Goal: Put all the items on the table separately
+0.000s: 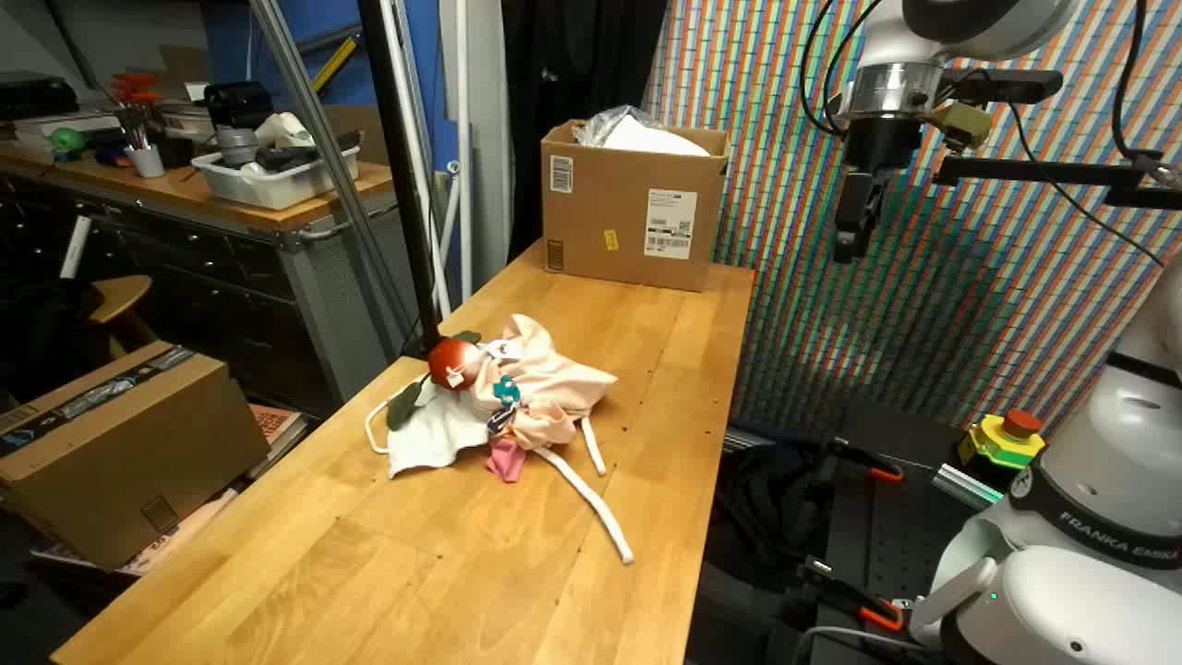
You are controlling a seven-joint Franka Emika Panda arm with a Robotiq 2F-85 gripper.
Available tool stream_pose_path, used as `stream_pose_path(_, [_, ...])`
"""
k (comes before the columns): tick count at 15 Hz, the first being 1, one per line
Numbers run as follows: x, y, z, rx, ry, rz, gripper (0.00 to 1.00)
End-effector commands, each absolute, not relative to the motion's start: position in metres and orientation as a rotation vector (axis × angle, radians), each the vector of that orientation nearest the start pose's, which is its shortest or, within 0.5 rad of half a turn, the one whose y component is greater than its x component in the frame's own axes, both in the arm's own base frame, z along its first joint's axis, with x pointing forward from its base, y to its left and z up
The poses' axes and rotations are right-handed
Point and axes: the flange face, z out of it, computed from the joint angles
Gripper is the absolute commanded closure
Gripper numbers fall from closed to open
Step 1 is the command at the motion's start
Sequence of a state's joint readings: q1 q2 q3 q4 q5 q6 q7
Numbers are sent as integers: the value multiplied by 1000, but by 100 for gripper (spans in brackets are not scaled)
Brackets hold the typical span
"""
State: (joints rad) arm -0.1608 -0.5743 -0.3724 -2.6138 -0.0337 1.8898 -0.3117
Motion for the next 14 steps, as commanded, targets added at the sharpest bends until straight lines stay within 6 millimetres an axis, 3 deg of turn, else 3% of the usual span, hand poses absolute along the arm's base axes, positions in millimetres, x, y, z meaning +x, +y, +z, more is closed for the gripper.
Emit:
stream_pose_path(1, [304,-178,412,-2907,196,149,0])
stream_pose_path(9, [306,-176,413,-2912,188,151,0])
stream_pose_path(14, [339,-139,423,-2981,98,154,0])
